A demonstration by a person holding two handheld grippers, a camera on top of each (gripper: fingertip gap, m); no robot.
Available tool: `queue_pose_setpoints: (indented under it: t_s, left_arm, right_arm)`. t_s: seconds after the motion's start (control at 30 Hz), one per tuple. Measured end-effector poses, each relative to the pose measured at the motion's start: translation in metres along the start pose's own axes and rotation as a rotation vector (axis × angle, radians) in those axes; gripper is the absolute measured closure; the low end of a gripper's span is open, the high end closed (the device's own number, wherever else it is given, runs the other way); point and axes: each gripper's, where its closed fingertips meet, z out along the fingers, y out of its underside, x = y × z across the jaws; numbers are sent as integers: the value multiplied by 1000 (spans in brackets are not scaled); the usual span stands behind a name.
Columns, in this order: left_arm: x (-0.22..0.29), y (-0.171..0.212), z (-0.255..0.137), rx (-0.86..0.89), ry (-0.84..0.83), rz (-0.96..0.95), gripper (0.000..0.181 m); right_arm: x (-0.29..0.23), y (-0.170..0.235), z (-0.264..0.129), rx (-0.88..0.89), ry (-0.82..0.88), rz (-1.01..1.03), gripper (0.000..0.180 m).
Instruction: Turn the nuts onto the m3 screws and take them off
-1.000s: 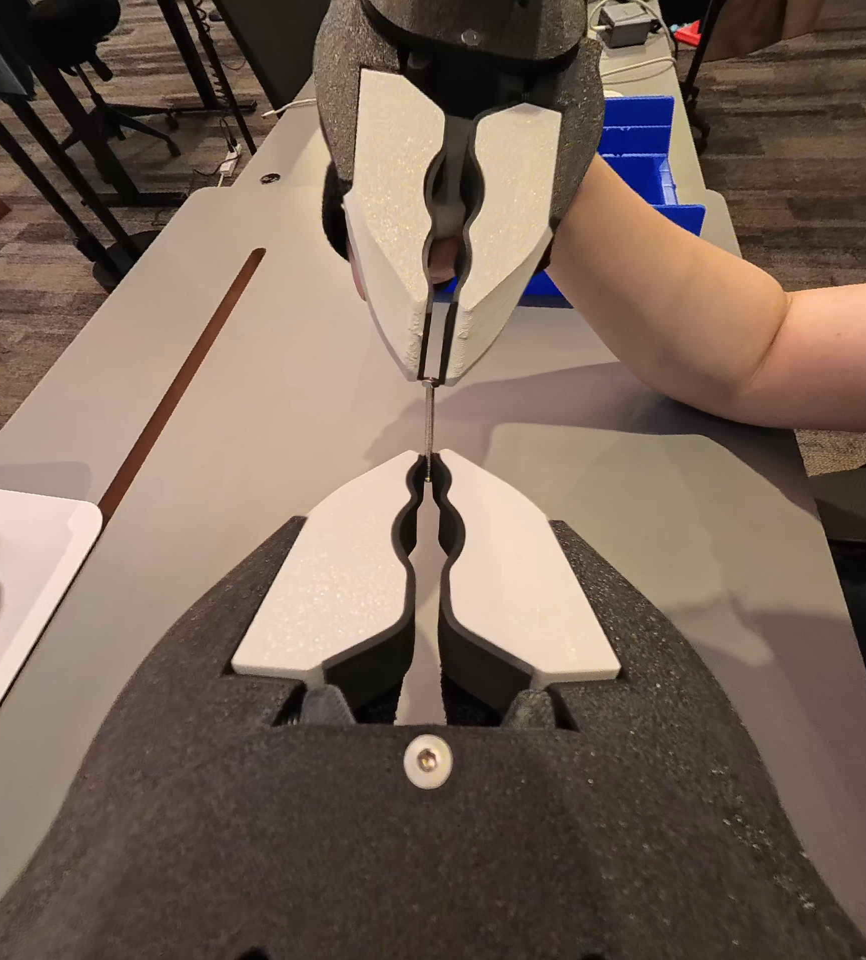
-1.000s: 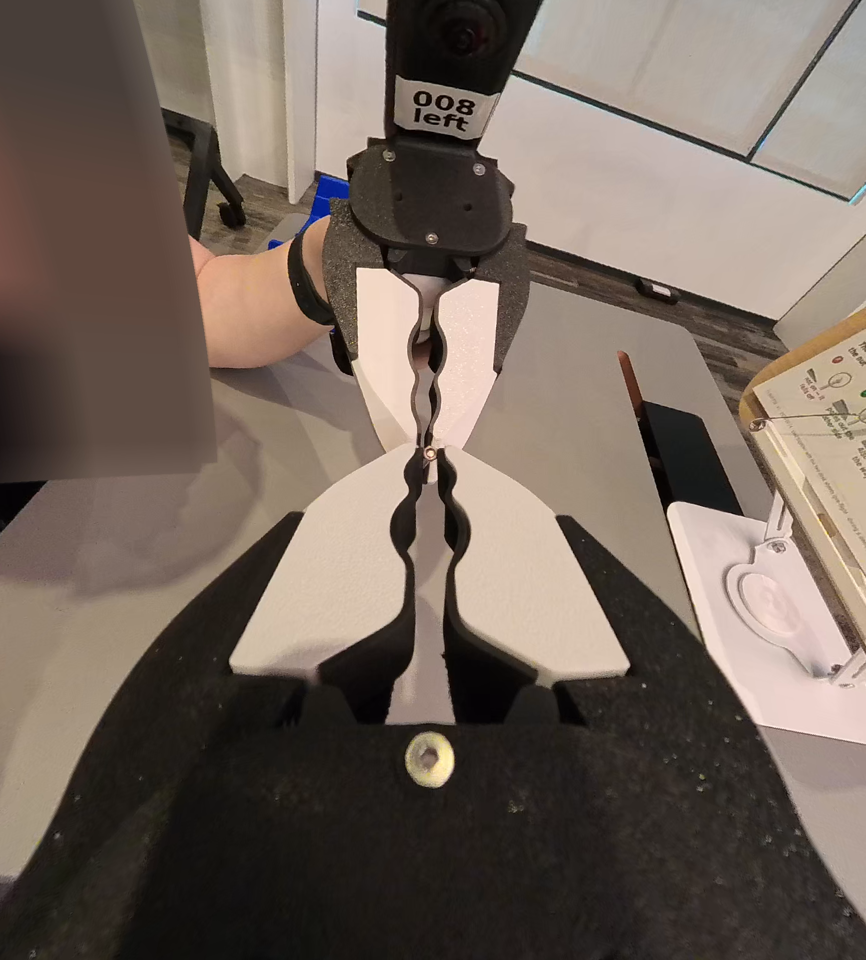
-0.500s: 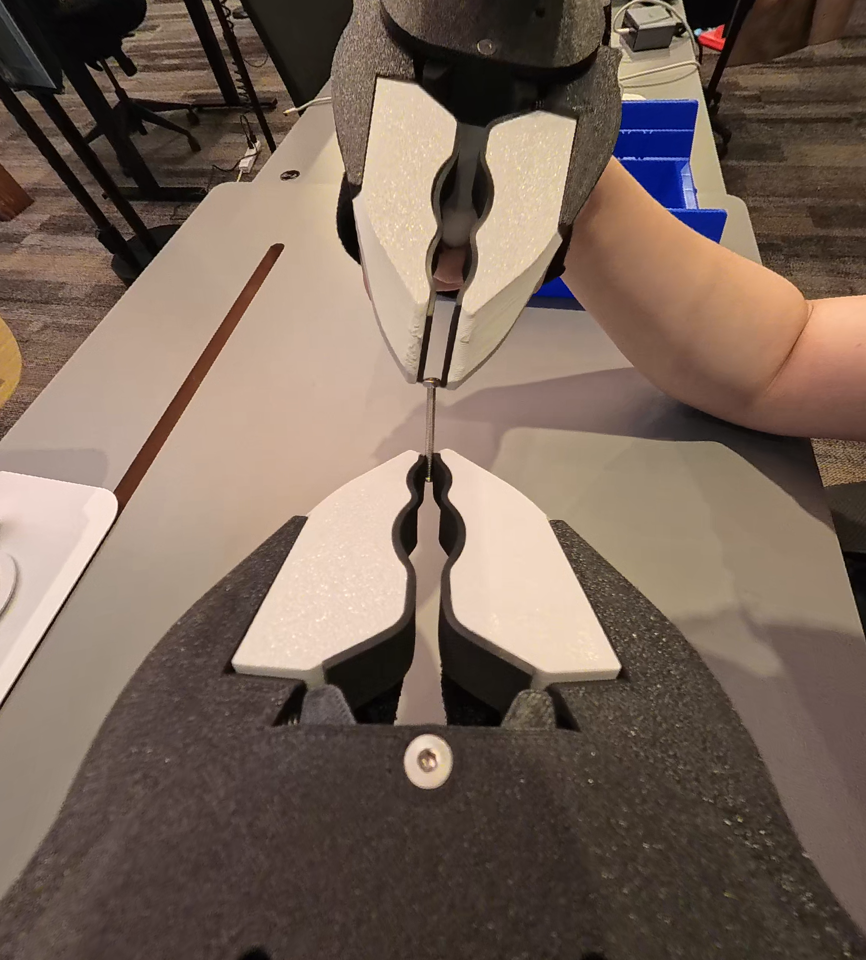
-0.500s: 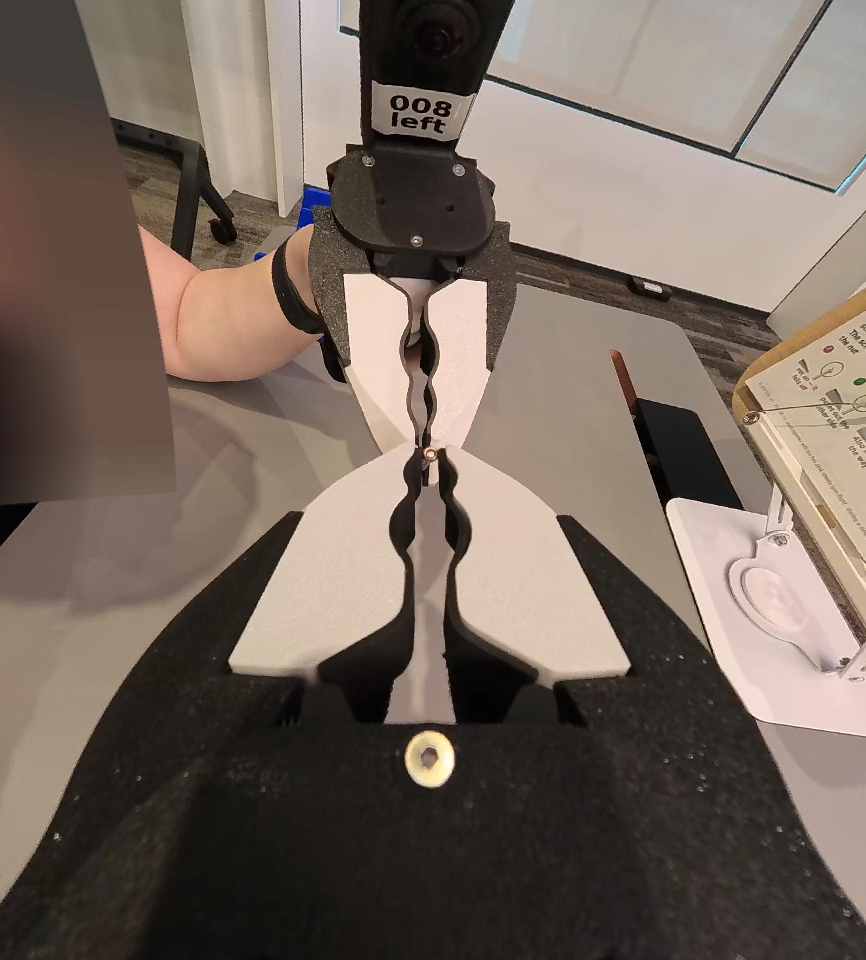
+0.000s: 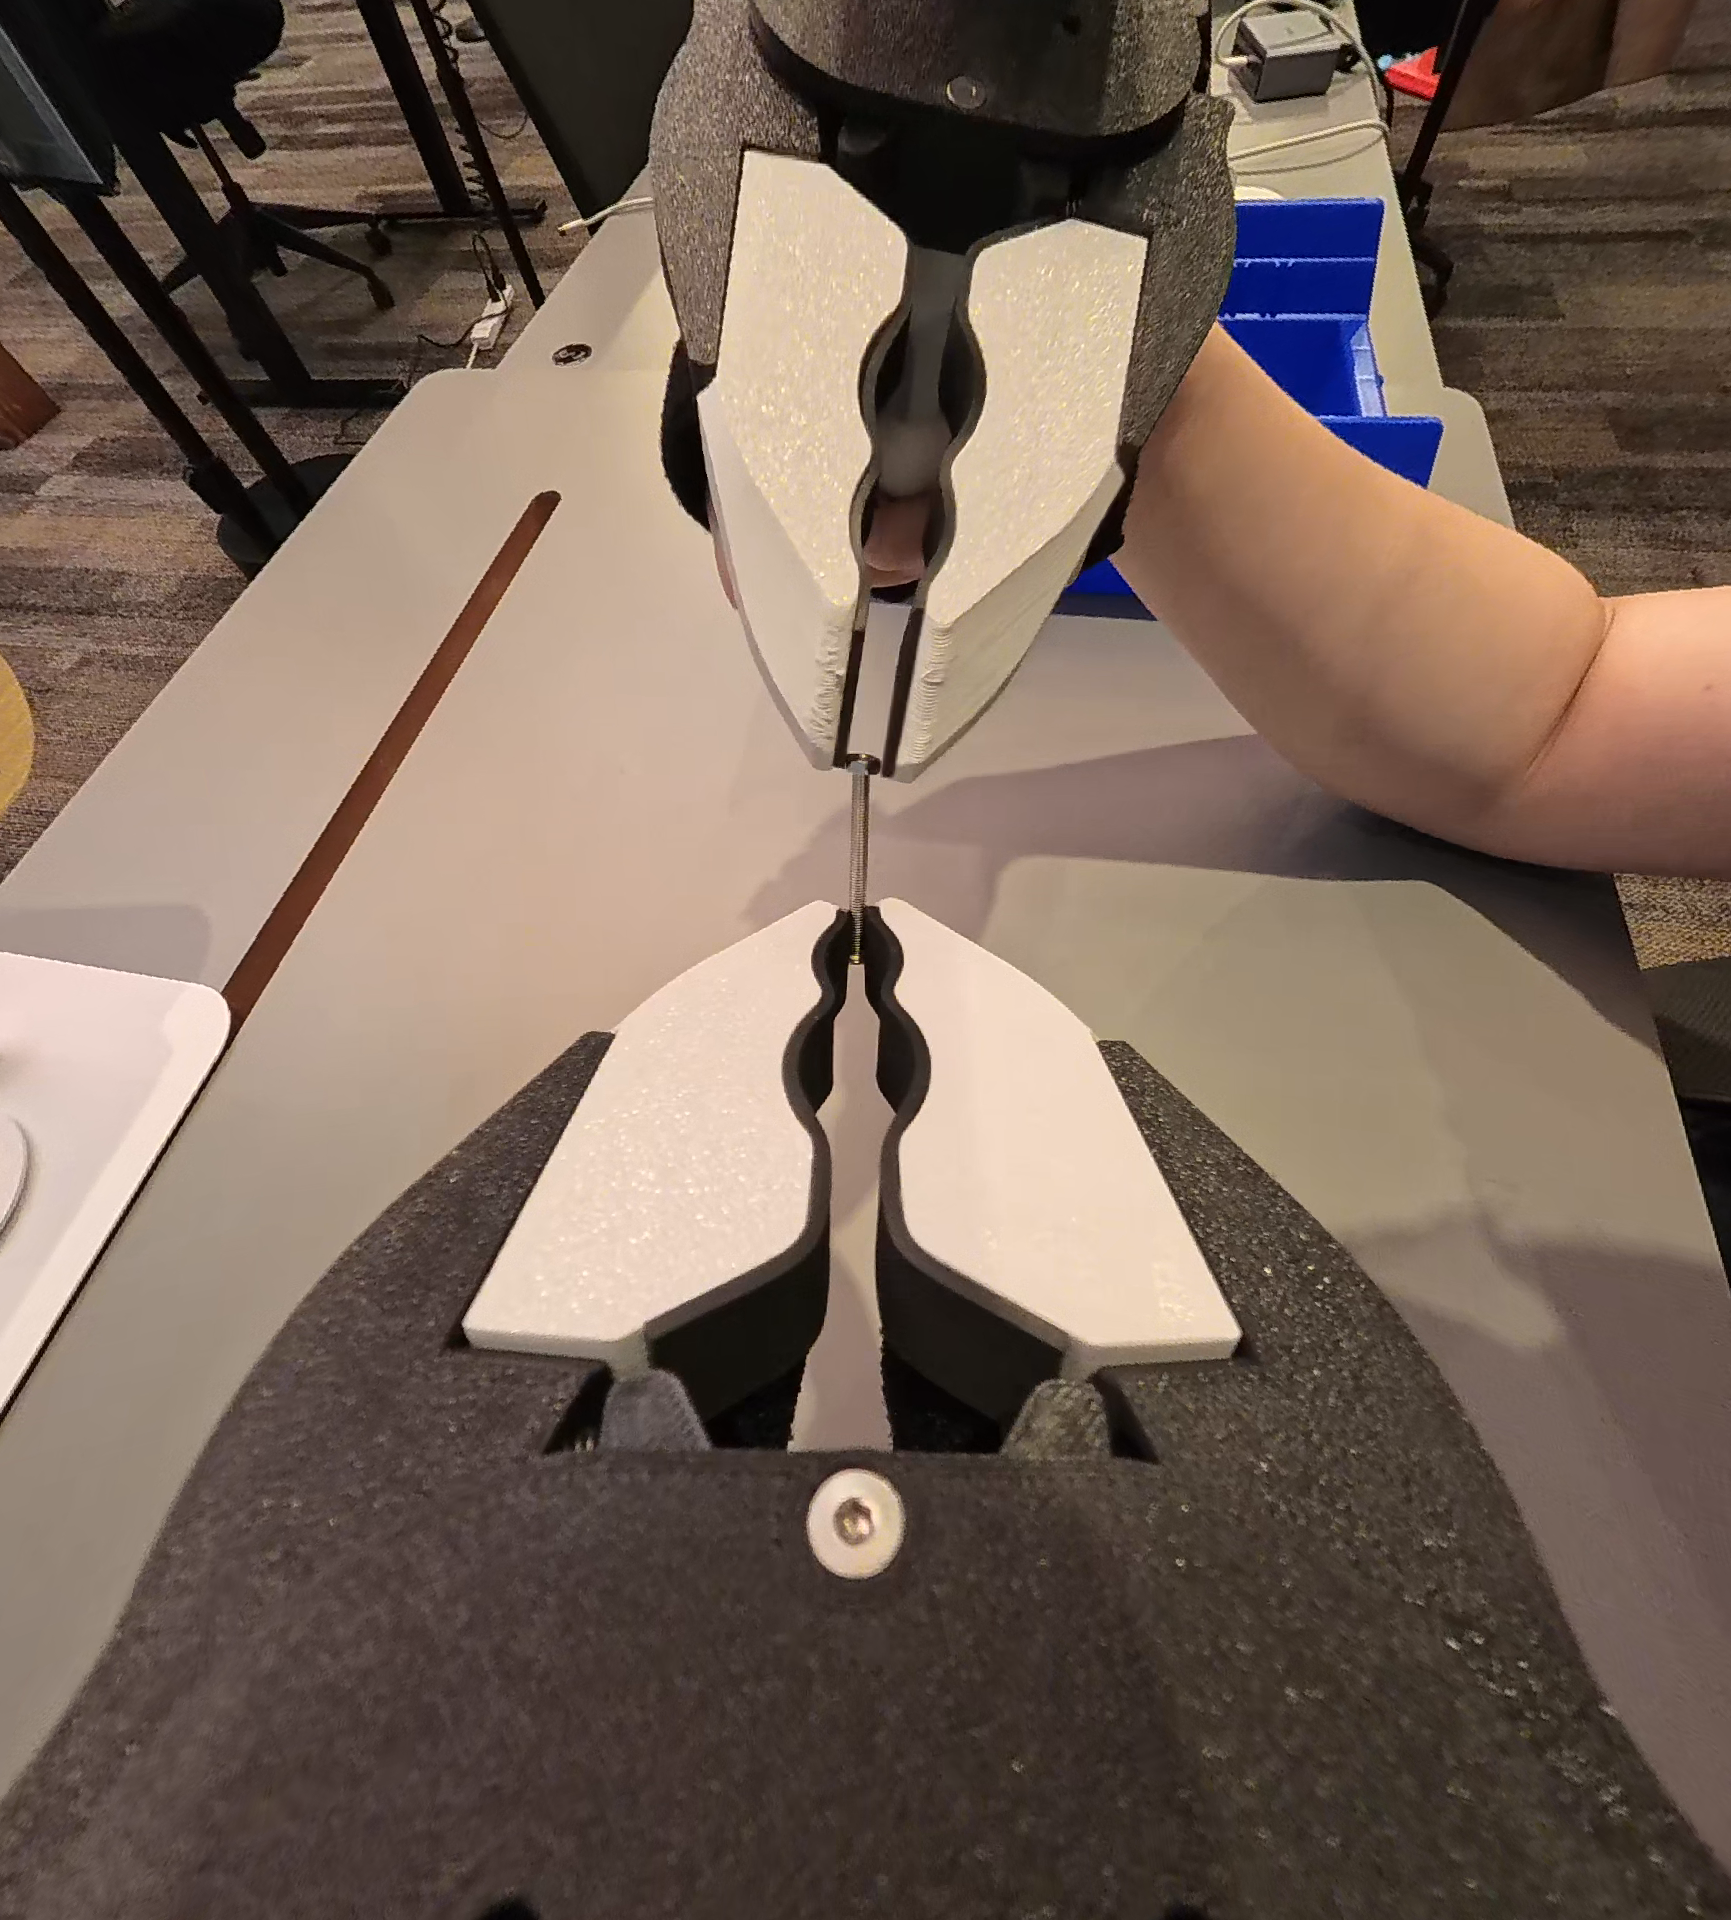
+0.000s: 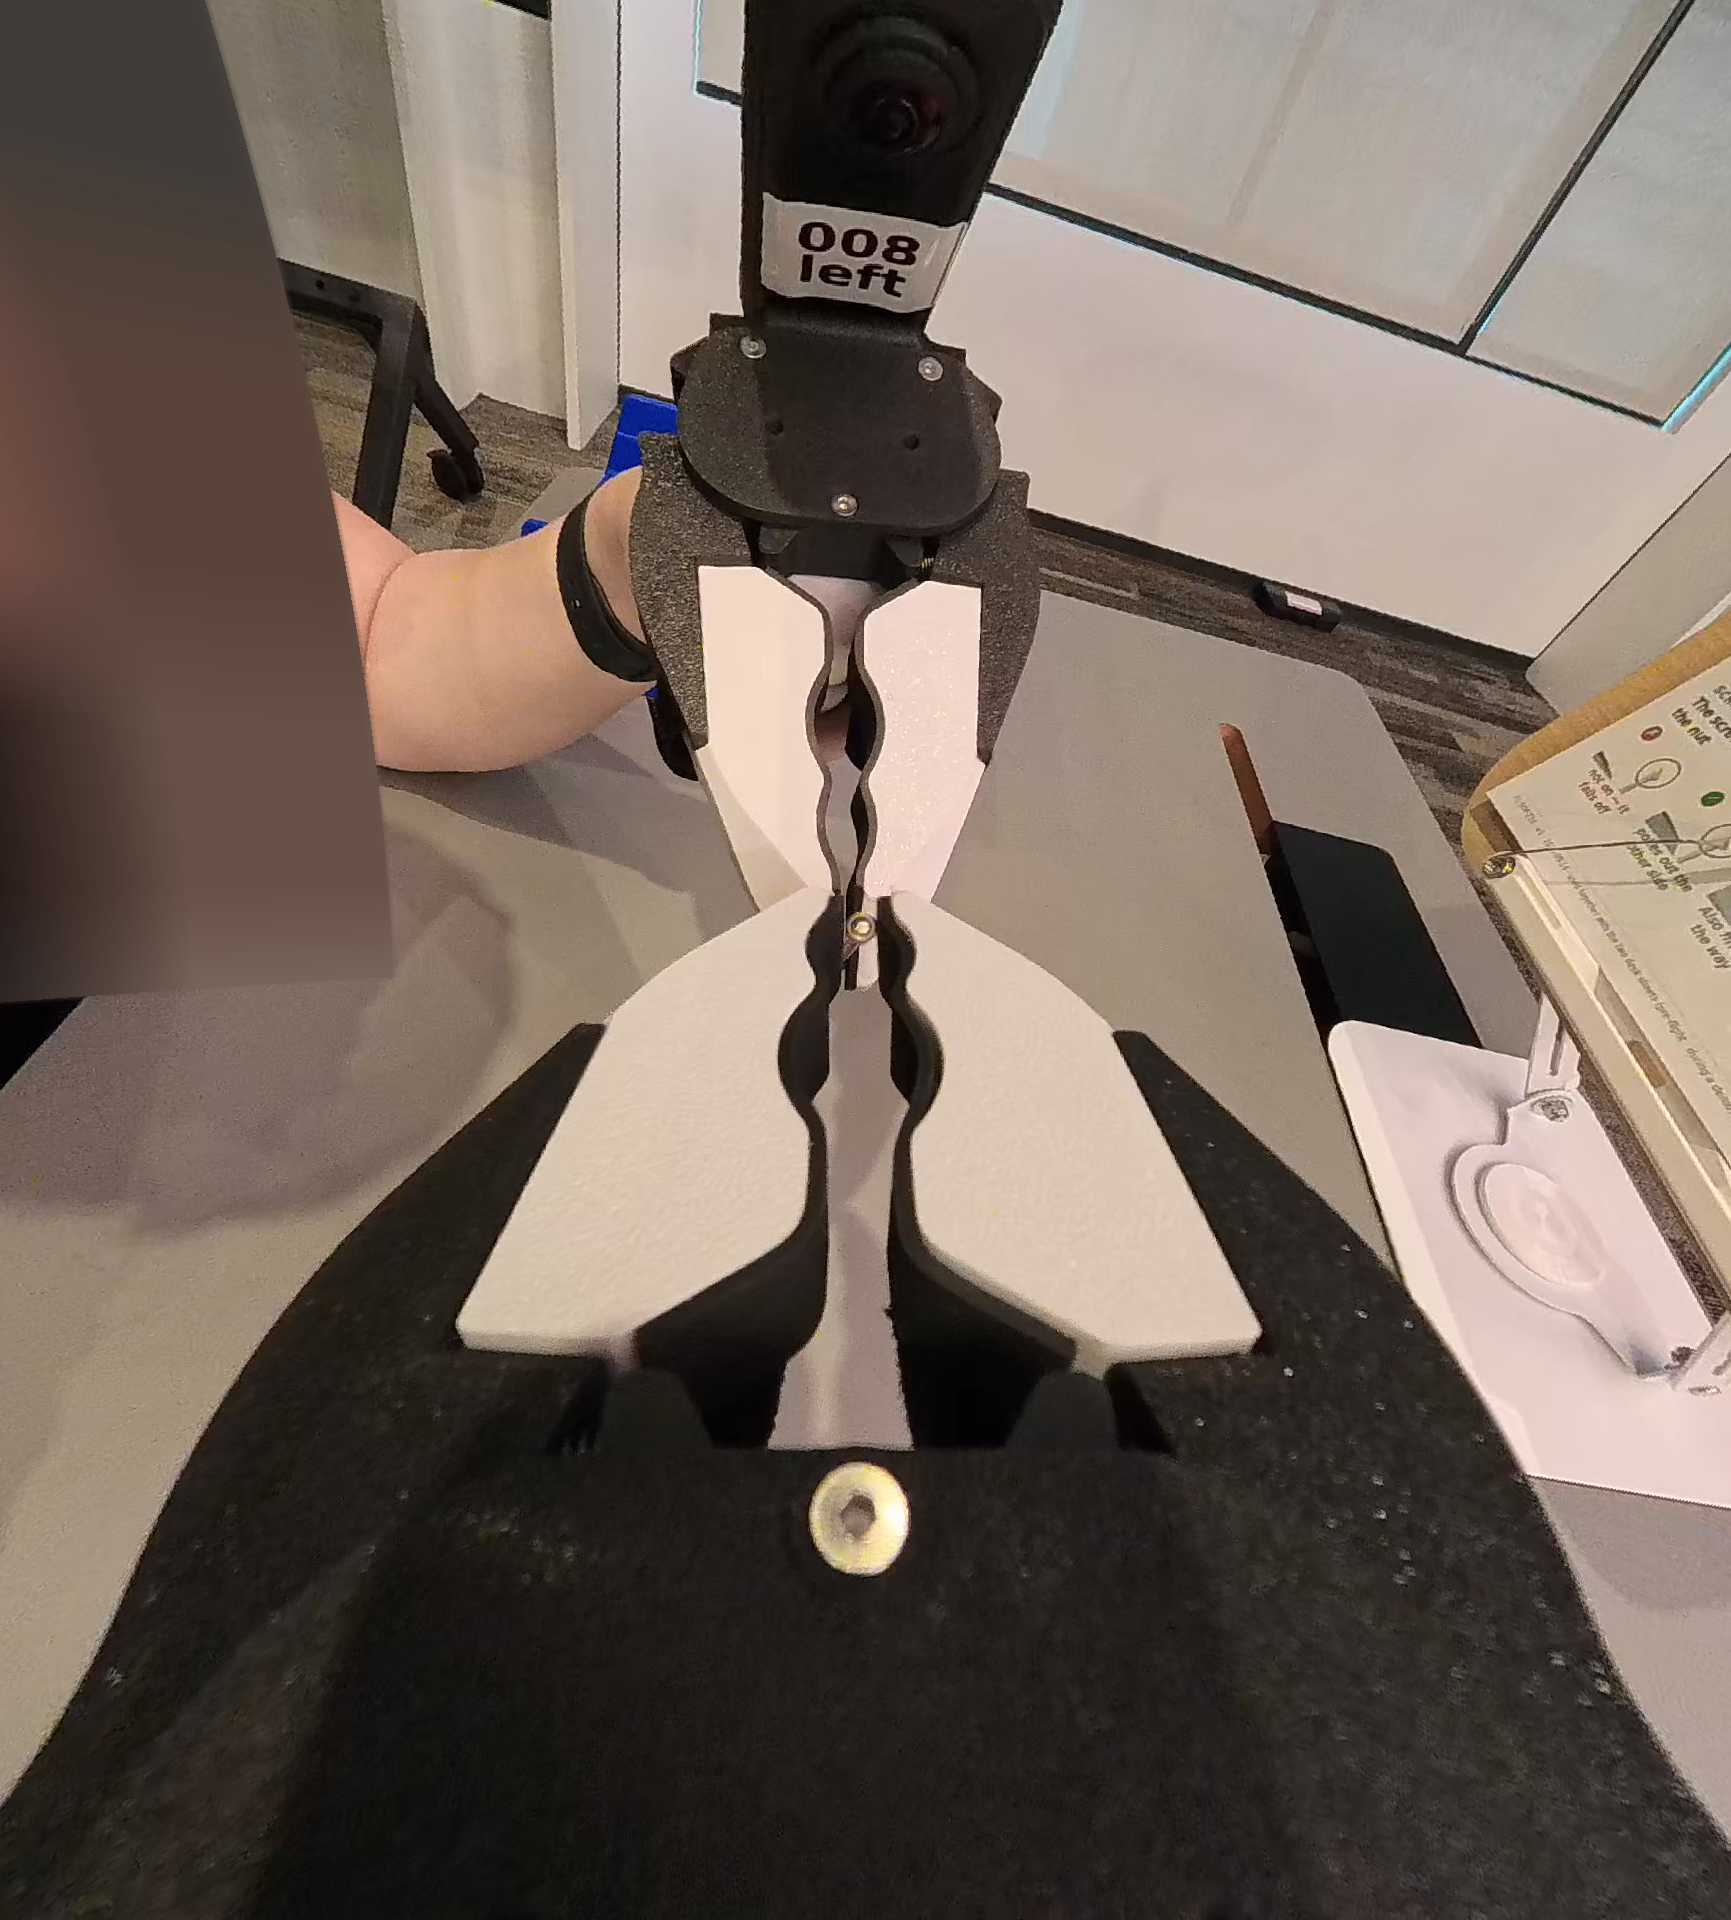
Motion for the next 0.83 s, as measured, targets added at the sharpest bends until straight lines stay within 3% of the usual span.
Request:
queue_pose_setpoints:
  t_s: [0.03,0.83]
  left_arm:
    - [0,-1,0,4,1,0,179]
    - [7,-39,-25,259,39,12,179]
  right_arm:
    - [0,-1,-1,4,-2,-1,173]
    - [0,-45,-15,300,13,-15,165]
